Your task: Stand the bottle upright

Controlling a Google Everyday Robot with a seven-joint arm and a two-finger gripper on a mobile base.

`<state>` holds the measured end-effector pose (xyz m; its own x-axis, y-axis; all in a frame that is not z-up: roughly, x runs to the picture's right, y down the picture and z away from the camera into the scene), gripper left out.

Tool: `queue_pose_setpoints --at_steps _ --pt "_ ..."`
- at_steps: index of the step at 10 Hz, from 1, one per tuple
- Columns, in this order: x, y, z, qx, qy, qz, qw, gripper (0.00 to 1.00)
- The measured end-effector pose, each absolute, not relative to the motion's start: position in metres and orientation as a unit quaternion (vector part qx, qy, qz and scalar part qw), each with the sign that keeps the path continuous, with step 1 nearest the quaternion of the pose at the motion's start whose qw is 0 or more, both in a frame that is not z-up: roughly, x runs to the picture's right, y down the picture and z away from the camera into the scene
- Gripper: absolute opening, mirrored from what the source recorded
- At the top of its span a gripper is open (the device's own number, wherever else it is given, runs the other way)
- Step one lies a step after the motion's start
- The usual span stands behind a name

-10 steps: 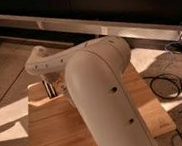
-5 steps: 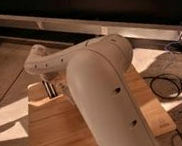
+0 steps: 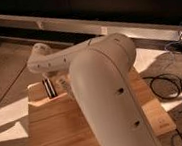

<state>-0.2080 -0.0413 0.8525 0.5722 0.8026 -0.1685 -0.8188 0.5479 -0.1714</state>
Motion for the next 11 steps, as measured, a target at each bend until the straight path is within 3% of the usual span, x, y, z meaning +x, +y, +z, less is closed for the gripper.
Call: queue_pose_setpoints --at_steps 5,11 --pt "-0.261 -0.069 0.867 -0.106 -0.092 0.458 0.878 0.09" --pt "-0.263 -0.079 0.859 -0.077 -0.153 0.418 0.892 0.09"
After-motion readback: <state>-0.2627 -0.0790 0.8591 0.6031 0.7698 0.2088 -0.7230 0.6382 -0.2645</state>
